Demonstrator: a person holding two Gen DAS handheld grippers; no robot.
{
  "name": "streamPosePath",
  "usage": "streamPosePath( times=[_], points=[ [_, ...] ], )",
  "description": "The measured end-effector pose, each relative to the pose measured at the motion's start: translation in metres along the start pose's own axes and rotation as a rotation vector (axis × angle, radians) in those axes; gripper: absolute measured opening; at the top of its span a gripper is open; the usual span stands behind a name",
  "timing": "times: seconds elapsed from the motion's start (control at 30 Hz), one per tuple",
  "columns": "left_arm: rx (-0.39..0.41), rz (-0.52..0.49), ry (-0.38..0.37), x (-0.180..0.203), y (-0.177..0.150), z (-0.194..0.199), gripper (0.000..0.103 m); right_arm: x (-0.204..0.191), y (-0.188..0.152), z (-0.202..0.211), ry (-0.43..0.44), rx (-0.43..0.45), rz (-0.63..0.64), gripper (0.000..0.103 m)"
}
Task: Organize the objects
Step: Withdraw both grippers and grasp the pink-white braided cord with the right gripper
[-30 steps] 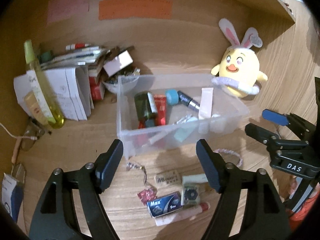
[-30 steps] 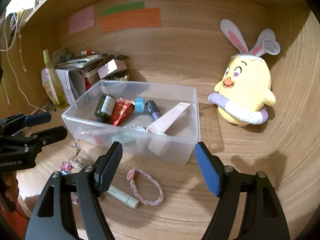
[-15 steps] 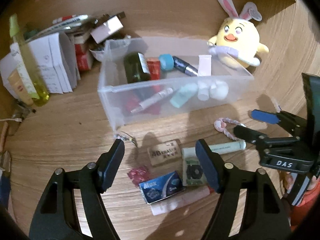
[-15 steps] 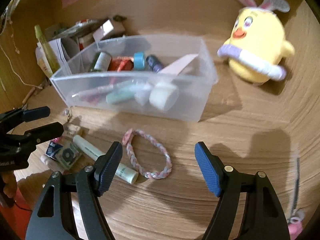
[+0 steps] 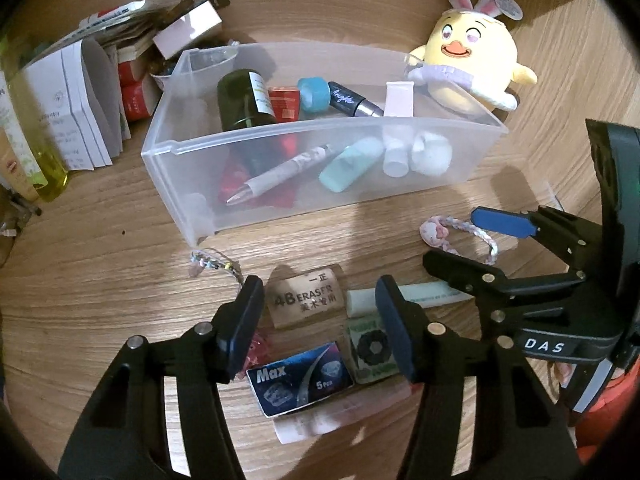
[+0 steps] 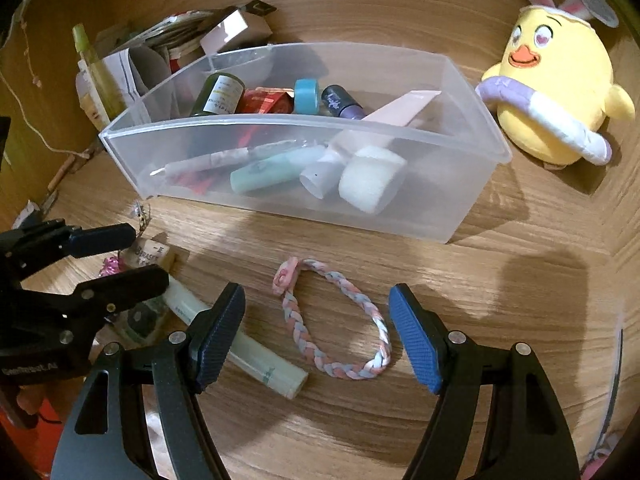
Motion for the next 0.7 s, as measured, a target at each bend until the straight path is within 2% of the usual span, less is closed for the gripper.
streamPosePath(
  times=[0.17,0.43,0.53,0.7],
  points=[
    [-0.003,0.033,-0.011,-0.008,0.000,0.001,0.058,-0.002,0.002,-0.001,-0.030,0.019,0.027,0.053],
    [-0.011,0.045,-0.024,-0.015,-0.002,0.005,0.058,0.006,0.003,0.000,-0.008,0.028,0.004,0.020],
    [-0.004,0.059,-0.026,-0.021,-0.005,0.010,0.058,0.010,0.002,0.001,0.005,0.028,-0.004,0.014],
    [-0.017,0.051,-0.009,-0.023,-0.011,0.012,0.058,0.011,0.002,0.003,0.017,0.038,-0.013,0.012]
  ],
)
Point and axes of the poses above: each gripper's, at about its wrist camera, not at the fingertips, and z roughly against the way its jaws point, x to its right, y to its top, the point moved 3 cm from there along -z, roughly the way its jaws point, and after that the axes turned 11 degrees about -y, right-handed, at the moved point
